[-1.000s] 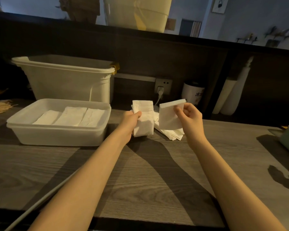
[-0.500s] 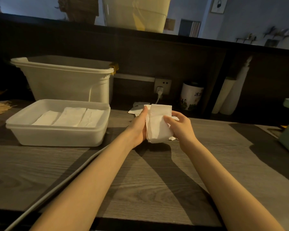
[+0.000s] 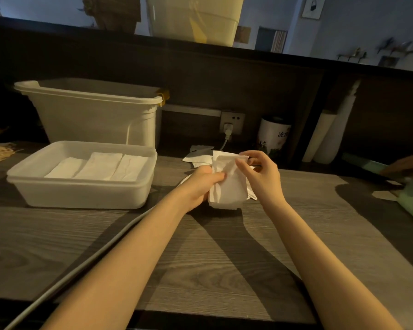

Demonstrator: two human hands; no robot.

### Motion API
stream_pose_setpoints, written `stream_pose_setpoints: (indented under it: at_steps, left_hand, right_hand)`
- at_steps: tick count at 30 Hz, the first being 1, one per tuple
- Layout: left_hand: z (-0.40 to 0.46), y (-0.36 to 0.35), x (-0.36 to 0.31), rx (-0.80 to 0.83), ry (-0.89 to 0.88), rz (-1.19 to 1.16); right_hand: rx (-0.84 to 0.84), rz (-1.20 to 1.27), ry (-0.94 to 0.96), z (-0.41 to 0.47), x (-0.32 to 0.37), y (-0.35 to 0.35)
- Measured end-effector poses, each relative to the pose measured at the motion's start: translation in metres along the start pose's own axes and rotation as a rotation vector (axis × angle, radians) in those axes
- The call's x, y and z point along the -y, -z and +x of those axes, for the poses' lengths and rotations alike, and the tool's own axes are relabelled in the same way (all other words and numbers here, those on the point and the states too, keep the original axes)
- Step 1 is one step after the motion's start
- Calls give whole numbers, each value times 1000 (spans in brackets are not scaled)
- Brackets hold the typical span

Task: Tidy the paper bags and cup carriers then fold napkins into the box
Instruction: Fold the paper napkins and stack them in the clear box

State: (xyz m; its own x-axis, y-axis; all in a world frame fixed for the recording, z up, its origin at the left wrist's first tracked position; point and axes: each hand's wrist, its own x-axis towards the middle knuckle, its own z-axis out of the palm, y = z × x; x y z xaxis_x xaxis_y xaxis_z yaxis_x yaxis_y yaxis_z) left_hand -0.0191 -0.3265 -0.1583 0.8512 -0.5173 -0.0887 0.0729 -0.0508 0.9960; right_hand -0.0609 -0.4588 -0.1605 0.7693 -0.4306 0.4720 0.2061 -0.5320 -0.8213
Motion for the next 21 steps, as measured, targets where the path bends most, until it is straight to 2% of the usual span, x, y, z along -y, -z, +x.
stream_pose_setpoints:
  at_steps: [2,6,13,21]
  left_hand:
    - [-2,-1,-1,38,11,12]
    - [-5,-3,-1,80,39,27]
    - [-7,-6,-2,101,72,-3]
    - [-4,-6,-1,63,94,34]
  right_hand:
    - [-5,-37,14,2,-2,2]
    - [33,-22,-93,2,-2,1]
    - [49,204,-316,4,0,4]
    - [70,41,-253,6,-5,-5]
